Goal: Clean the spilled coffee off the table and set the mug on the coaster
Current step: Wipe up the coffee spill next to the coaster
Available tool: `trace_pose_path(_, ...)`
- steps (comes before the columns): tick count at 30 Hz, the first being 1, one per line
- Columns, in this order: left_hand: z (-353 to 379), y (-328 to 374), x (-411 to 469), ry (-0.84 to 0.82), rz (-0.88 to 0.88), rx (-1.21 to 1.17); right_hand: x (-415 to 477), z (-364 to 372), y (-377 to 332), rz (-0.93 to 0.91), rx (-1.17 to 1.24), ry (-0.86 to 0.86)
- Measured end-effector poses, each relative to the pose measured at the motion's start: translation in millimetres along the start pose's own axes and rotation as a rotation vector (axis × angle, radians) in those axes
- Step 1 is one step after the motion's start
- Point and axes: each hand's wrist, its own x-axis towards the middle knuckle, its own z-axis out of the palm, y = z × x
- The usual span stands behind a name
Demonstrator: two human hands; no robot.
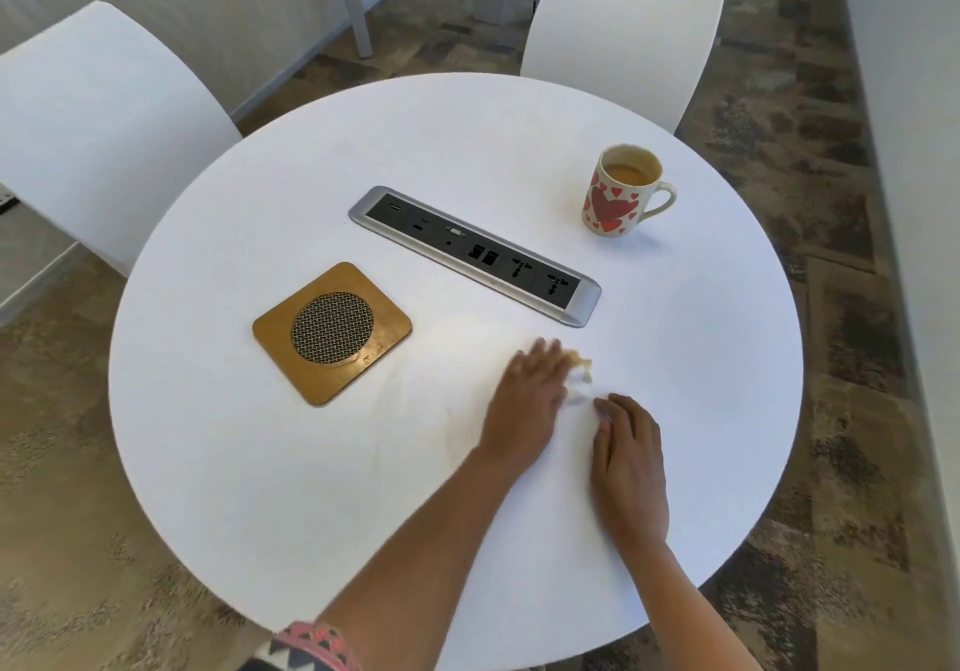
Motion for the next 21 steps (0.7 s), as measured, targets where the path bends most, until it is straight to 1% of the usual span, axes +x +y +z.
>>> trace_pose_path(2, 2.8, 9.9, -25.7, 0.037, 0.060, -0.056, 0.2, -0.1, 0.3, 0.009, 0.048, 0.005)
trace_pose_path(4, 1.4, 3.7, -40.3, 0.056, 0.122, -0.017, 0.8, 0.3, 0.2, 0.002, 0.056, 0.012)
trace_pose_path(6, -6.7, -9.1, -33.4, 0.054, 0.128, 0.027, 1.2, 1.4, 1.4, -0.010, 0.040, 0.013)
trace_pose_path(7, -9.2, -17.1, -25.7, 0.047, 0.090, 0.031, 1.4, 2.0, 2.1, -0.010, 0.031, 0.014)
trace_pose_path(10, -25.1, -52.9, 0.7, 0.040, -0.122, 0.097, 0.6, 2.7, 2.4, -0.014, 0.010, 0.014)
trace_pose_path(13, -40.9, -93.0, -4.1, 0.077, -0.276, 0.147, 1.2, 2.8, 1.6, -0.020, 0.001, 0.018)
trace_pose_path(18, -51.3, -99.4, -70.3, 0.190, -0.330, 0.075, -1.4, 3.1, 0.6, -0.012, -0.007, 0.011)
trace_pose_path(21, -50.4, -89.8, -115.2, 0.254, -0.406, 0.084, -1.6, 3.4, 0.9, -0.017, -0.013, 0.013)
